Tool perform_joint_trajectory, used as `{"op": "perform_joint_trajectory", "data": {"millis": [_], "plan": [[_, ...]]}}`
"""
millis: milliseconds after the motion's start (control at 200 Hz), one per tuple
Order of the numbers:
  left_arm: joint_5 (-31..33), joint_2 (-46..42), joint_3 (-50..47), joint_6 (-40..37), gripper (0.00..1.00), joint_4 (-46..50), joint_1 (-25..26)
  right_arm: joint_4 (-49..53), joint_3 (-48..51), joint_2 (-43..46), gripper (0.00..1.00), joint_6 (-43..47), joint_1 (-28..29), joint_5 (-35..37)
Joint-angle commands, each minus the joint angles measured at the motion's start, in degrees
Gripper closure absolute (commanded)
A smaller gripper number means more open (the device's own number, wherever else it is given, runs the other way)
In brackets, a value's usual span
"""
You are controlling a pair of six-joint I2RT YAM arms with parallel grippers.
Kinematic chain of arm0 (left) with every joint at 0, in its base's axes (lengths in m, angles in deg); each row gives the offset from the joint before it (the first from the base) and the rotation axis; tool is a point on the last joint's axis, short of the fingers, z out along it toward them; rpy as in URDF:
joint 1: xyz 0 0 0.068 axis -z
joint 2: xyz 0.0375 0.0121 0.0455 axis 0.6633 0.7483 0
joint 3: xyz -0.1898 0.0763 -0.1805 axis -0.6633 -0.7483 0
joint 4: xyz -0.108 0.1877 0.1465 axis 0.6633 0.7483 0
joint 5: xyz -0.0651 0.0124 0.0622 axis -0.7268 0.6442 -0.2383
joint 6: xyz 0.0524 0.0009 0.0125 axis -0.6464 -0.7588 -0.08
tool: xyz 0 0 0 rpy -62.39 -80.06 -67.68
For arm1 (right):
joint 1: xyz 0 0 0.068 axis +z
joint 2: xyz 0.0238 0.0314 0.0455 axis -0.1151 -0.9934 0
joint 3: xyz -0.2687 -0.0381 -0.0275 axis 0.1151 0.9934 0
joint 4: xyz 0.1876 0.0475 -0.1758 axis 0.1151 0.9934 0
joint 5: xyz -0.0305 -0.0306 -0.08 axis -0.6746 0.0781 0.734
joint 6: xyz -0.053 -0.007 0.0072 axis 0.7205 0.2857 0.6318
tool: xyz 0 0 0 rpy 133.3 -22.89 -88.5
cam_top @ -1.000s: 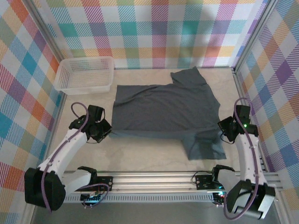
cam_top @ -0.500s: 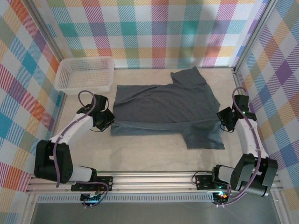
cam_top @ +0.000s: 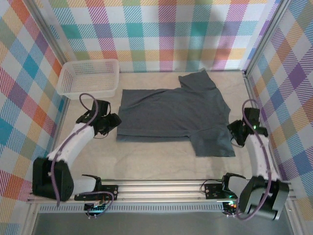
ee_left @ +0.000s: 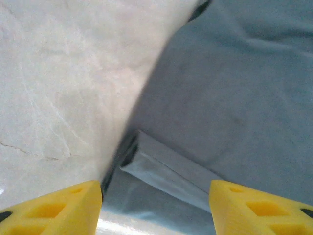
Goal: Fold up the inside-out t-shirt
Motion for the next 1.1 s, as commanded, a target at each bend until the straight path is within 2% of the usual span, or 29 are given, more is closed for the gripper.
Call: {"op": "perform_joint_trajectory", "data": {"millis": [0, 115, 170, 310, 390, 525, 610, 670, 705, 770, 905, 925, 955, 985, 1035, 1095], "plan": [[-2.9, -6.6, -5.0, -1.3, 0.39, 1.7, -0.3, 6.3, 7.5, 1.4, 0.42, -1.7, -0.2, 2.5], [-3.0, -9.8, -8.6, 0.2, 0.38, 1.9, -0.2, 3.7, 11.5, 0.2, 0.42, -0.2, -0.2, 1.5], [-3.5, -9.7, -9.4, 0.3, 0.38, 1.4, -0.2, -0.2, 12.0, -2.3, 0.48, 1.9, -0.2, -1.9], [-4.2, -7.9, -8.5, -0.4, 0.37, 1.8, -0.1, -4.4, 8.0, -10.4, 0.76, 7.6, 1.4, -15.2], [-3.5, -7.8, -8.6, -0.2, 0.37, 1.8, -0.1, -1.8, 4.2, -13.1, 1.0, 9.7, 3.6, -18.7], [-3.3, -8.6, -8.8, 0.3, 0.37, 2.1, 0.0, 1.6, 0.6, -11.4, 1.0, 6.3, 7.8, -28.2], [-3.3, -9.0, -8.7, 0.5, 0.36, 2.1, 0.0, 1.3, -3.9, -10.1, 1.0, 0.7, 12.6, -29.3], [-3.9, -8.7, -8.5, 0.6, 0.36, 1.2, 0.0, -1.3, -7.9, -11.7, 1.0, -5.5, 13.4, -29.7], [-4.3, -8.2, -8.2, 0.6, 0.36, 0.5, 0.1, -3.2, -10.7, -13.9, 1.0, -9.5, 13.3, -29.8], [-4.8, -6.5, -7.3, 0.6, 0.36, -0.8, 0.1, -5.0, -17.5, -19.9, 1.0, -15.0, 12.6, -25.3], [-5.9, 0.1, -2.8, -0.9, 0.35, -1.7, 0.3, -5.7, -33.5, -36.4, 1.0, -19.2, 8.3, -20.4], [-6.2, 1.1, -1.9, -1.3, 0.34, -1.6, 0.3, -5.1, -36.2, -38.6, 0.92, -18.2, 8.0, -20.2], [-6.7, 2.8, -0.5, -1.7, 0.34, -1.4, 0.4, -3.7, -40.3, -42.2, 0.7, -15.6, 7.9, -20.9], [-7.2, 4.4, 0.9, -2.2, 0.33, -1.2, 0.5, -1.0, -44.8, -45.4, 0.56, -13.0, 7.9, -22.3], [-7.9, 6.5, 2.7, -2.6, 0.33, -1.4, 0.8, 3.2, -49.1, -48.6, 0.48, -9.1, 8.0, -24.8], [-7.8, 8.9, 4.7, -2.6, 0.34, -1.9, 1.6, 2.9, -46.6, -47.7, 0.47, -6.6, 8.0, -24.9]]}}
